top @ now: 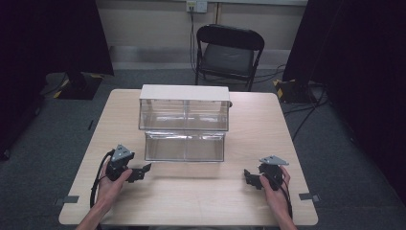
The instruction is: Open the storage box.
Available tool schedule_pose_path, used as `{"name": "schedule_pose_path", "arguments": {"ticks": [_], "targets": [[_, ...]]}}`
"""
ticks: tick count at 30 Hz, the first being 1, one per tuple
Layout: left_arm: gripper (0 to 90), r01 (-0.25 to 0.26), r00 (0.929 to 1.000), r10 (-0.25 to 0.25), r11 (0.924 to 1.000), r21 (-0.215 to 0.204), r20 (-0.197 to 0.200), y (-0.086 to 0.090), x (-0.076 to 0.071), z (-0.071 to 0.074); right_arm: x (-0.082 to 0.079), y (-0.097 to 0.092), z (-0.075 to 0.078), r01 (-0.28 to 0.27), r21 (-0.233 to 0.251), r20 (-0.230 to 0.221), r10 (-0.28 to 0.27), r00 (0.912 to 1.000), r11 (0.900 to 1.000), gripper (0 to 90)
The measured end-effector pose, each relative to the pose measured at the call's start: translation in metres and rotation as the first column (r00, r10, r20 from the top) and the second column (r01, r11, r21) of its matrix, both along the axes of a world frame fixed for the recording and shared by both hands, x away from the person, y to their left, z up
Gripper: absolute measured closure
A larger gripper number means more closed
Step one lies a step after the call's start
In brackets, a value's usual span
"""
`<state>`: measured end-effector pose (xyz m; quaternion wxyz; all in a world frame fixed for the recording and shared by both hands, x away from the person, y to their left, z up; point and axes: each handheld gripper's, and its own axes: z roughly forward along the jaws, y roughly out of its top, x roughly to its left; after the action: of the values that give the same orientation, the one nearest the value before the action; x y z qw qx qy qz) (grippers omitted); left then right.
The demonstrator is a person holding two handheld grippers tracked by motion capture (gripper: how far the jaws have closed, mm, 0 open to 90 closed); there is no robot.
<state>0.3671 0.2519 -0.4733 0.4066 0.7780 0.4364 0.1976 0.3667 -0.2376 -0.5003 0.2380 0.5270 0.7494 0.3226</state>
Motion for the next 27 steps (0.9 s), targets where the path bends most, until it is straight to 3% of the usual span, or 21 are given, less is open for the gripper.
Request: {"name": "schedule_pose_path", "arguments": {"ticks": [20, 27], "targets": [[15.8, 0.046, 0.9989, -0.045, 0.9981, -0.042, 0.011, -0.017, 0.007, 0.003, 0.000, 0.000, 0.000, 0.000, 0.000, 0.000, 0.000, 1.0000, 1.0000, 12.0], [15.3, 0.066, 0.9978, -0.066, 0.9927, -0.101, 0.001, -0.015, 0.007, 0.004, 0.000, 0.000, 0.000, 0.000, 0.000, 0.000, 0.000, 1.0000, 1.0000, 12.0]]}}
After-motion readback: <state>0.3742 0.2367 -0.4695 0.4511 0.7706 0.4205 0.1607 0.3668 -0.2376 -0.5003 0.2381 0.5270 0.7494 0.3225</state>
